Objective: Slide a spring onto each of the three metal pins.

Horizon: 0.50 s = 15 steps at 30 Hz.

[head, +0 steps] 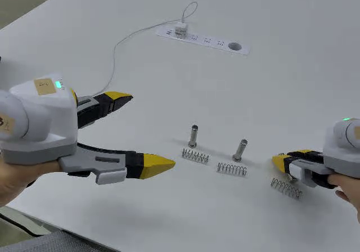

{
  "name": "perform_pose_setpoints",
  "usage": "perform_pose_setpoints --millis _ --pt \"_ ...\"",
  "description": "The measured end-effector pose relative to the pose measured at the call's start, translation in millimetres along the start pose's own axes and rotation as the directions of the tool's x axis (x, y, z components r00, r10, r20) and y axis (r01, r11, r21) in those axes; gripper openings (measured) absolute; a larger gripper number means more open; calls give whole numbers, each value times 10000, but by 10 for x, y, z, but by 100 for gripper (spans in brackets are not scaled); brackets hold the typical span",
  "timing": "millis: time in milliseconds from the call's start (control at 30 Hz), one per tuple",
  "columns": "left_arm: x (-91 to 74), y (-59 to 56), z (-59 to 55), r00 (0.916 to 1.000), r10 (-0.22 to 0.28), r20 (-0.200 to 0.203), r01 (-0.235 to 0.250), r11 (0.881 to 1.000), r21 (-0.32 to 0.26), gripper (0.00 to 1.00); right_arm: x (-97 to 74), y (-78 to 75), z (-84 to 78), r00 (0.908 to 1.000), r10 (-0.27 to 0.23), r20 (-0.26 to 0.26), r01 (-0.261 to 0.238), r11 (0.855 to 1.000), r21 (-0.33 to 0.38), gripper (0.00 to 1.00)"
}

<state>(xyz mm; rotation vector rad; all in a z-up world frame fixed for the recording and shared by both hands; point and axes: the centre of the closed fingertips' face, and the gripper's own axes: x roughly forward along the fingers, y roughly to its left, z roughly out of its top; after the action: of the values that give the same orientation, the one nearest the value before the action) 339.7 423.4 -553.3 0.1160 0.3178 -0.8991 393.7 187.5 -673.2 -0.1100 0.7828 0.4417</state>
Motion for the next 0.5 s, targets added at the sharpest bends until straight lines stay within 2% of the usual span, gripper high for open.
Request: perform_pose_setpoints --millis 133,200,233,333,500 --pt "-10 16 11 10000 48 53 -47 10000 -54 92 4 25 -10 9999 -121 -99 120 9999 -65 17" --pt "-13 17 23 9999 56 102 -55 9999 -86 92 -10 53 -21 9998 -83 -207 91 9992 395 16" --pt "-14 16 26 9999 59 107 -58 9999 -86 92 2 70 -16 9998 13 -193 -6 9994 356 15" --pt "-22 5 31 9999 70 139 -69 9999 -84 92 -1 28 -24 9988 -320 -361 315 9994 -135 11" --pt "-51 -5 33 9997 120 227 -115 9996 -243 91 -11 30 -23 9982 -321 -515 312 9993 -187 10"
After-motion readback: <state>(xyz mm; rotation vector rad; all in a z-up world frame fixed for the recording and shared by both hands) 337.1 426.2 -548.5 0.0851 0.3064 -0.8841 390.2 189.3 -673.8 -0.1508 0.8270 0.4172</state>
